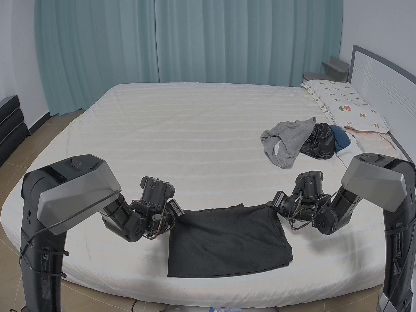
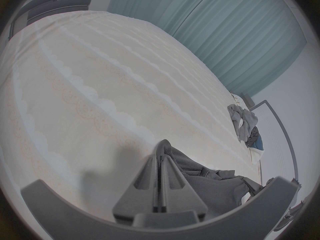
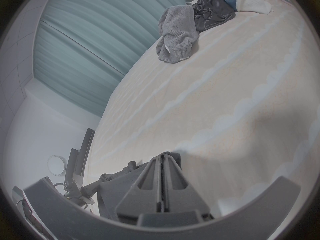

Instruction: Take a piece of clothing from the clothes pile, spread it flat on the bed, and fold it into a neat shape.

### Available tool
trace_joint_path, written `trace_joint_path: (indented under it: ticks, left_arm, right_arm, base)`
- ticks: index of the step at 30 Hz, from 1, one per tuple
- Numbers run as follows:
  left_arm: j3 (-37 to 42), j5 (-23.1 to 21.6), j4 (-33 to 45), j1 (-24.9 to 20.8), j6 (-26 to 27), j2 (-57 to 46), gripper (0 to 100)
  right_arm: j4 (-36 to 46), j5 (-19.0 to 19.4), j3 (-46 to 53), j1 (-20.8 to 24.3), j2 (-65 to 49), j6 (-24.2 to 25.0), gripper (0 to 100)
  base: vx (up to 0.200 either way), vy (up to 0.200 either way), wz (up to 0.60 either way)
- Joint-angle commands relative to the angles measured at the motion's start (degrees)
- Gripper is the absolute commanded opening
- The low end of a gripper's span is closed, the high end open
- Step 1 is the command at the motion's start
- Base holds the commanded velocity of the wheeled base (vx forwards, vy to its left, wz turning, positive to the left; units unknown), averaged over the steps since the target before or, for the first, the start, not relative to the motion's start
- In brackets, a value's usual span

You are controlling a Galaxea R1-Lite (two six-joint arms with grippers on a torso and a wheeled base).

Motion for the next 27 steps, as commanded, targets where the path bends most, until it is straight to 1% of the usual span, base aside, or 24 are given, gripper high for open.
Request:
trace_joint_path:
  ticks: [1,3,13,14,17,21,23,24,27]
  left_arm:
    - [0.11,0.02,-0.06,-0.01,0.0,0.0,0]
    - [0.11,0.02,-0.06,-0.01,0.0,0.0,0]
    - [0.29,0.02,-0.06,-0.01,-0.09,-0.09,0]
    - [0.29,0.02,-0.06,-0.01,-0.09,-0.09,100]
    - [0.29,0.02,-0.06,0.07,-0.44,-0.27,100]
    - [1.08,0.02,-0.06,1.13,-3.08,-1.85,100]
    - [2.75,-0.16,-0.32,1.74,-3.96,-3.78,100]
    - [5.65,-1.04,-0.58,2.71,-4.31,-6.68,100]
    - [11.1,-3.15,-1.37,3.06,-4.4,-9.85,100]
  right_arm:
    - [0.0,-0.21,-0.54,-1.05,0.39,0.13,0]
    - [0.18,-0.39,-0.81,-1.58,0.39,0.13,0]
    - [0.0,-0.39,-0.63,-1.41,0.57,0.13,0]
    - [0.0,-0.39,-0.63,-1.32,0.57,0.13,100]
    - [-0.09,-0.39,-0.01,-1.14,-0.05,0.22,100]
    - [0.44,-0.39,2.27,-0.97,-3.56,0.22,100]
    - [0.61,-0.47,3.85,-0.88,-5.23,0.13,100]
    - [0.44,-0.56,5.96,-0.79,-7.16,0.04,100]
    - [0.09,-0.12,11.24,-1.23,-10.24,0.13,100]
  base:
    - [0.0,0.0,0.0]
    - [0.0,0.0,0.0]
    - [0.0,0.0,0.0]
    - [0.0,0.0,0.0]
    - [0.0,0.0,0.0]
    - [0.0,0.0,0.0]
    - [0.0,0.0,0.0]
    - [0.0,0.0,0.0]
    - [0.0,0.0,0.0]
